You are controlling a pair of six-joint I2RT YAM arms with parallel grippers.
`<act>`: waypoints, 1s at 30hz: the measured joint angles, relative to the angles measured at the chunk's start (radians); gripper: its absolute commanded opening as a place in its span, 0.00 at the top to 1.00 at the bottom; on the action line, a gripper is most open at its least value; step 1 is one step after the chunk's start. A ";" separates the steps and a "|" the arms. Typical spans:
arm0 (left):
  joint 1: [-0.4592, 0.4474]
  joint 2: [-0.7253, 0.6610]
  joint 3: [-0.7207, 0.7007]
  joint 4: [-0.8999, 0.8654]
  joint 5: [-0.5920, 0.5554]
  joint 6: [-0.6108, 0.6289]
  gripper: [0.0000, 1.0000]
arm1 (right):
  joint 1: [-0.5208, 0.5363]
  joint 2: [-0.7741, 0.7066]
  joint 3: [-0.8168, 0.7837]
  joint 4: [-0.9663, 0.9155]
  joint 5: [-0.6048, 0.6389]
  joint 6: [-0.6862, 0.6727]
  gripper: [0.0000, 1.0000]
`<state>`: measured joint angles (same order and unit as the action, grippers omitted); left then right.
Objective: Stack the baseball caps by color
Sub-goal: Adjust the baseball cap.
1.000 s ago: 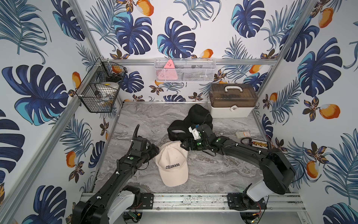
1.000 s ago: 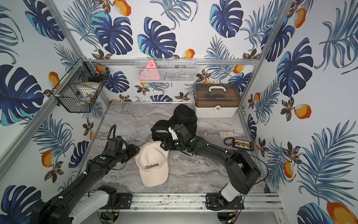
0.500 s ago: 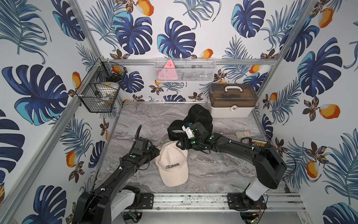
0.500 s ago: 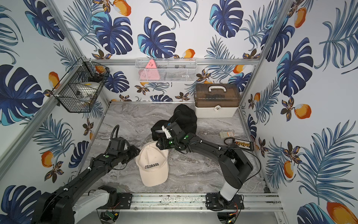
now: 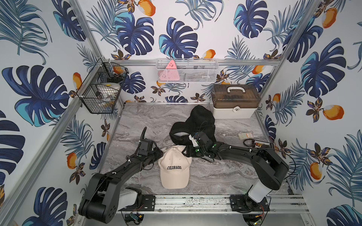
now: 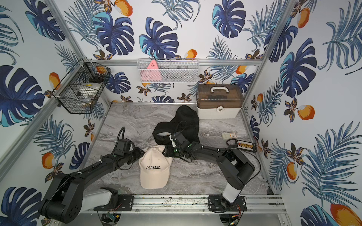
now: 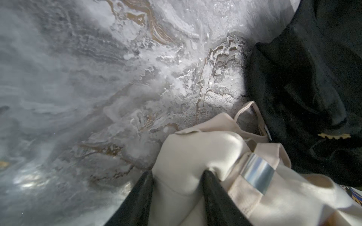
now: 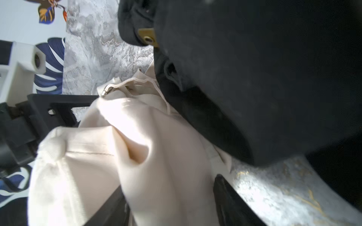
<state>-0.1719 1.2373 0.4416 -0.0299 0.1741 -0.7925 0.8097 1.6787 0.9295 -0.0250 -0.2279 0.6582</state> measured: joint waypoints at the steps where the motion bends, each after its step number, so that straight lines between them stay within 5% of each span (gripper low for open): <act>1: 0.000 -0.001 -0.004 0.011 0.005 0.002 0.53 | 0.000 -0.008 -0.008 0.003 0.006 0.013 0.34; 11: 0.000 -0.050 -0.018 0.036 0.005 0.033 0.40 | 0.006 -0.098 -0.019 -0.009 0.037 0.059 0.24; 21: 0.000 -0.158 0.072 -0.076 -0.052 0.056 0.22 | -0.007 -0.233 0.018 -0.096 0.161 0.027 0.00; 30: -0.001 -0.270 0.262 -0.164 -0.022 0.061 0.27 | -0.214 -0.318 0.073 -0.170 0.188 -0.068 0.00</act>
<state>-0.1726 0.9676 0.7040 -0.1944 0.1524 -0.7315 0.5953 1.3609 1.0027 -0.1951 -0.0399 0.5907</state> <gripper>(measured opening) 0.740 0.998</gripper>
